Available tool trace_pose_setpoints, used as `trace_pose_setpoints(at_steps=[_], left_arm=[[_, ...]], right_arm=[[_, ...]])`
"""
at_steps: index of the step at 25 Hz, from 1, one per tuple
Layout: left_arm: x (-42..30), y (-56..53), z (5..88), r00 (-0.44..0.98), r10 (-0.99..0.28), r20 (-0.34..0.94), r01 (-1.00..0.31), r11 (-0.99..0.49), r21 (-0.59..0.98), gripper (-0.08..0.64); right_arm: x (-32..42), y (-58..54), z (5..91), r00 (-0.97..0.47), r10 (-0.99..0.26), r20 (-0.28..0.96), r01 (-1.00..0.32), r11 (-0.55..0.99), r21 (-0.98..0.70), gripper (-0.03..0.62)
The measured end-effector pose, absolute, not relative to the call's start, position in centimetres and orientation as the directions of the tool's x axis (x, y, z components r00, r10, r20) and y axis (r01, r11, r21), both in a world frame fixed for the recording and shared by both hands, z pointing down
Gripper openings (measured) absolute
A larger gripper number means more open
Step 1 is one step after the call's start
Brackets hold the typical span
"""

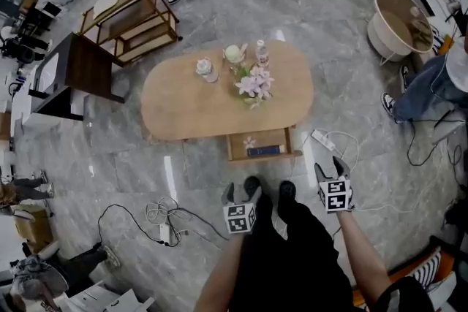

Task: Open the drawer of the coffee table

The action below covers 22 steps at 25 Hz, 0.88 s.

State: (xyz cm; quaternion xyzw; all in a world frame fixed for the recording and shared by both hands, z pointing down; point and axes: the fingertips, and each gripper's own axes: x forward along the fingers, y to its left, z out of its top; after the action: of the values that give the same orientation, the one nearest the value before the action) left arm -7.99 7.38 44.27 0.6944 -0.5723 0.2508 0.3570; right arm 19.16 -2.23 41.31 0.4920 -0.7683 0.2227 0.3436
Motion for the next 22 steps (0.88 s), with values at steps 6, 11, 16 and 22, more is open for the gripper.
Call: trace_pose_setpoints(at_steps=[6,11,16,22], left_arm=[[-8.1,2.7,36.7,0.207,-0.725,0.657,-0.978,-0.138,0.157,0.41],[-10.0,-3.2,27.3,0.176,-0.862,0.475,-0.982,-0.119,0.147,0.41],[-10.6,-7.6,17.6,0.172,-0.941,0.29,-0.983,-0.146,0.109,0.41],[-9.2,-9.3,7.5,0.201,-0.97,0.137,-0.98,-0.197,0.038,0.409]], right_arm=[[18.7,-5.6,34.9,-0.336,-0.668,0.664,-0.897,0.441,-0.011,0.239],[17.2,-9.6,27.7,-0.381,-0.746,0.547,-0.902,0.429,-0.043,0.24],[14.7,-13.9,18.4,-0.428,-0.82,0.38,-0.888,0.46,-0.005,0.239],[11.9,-15.3,8.2,-0.478,-0.854,0.205,-0.872,0.49,0.006,0.239]])
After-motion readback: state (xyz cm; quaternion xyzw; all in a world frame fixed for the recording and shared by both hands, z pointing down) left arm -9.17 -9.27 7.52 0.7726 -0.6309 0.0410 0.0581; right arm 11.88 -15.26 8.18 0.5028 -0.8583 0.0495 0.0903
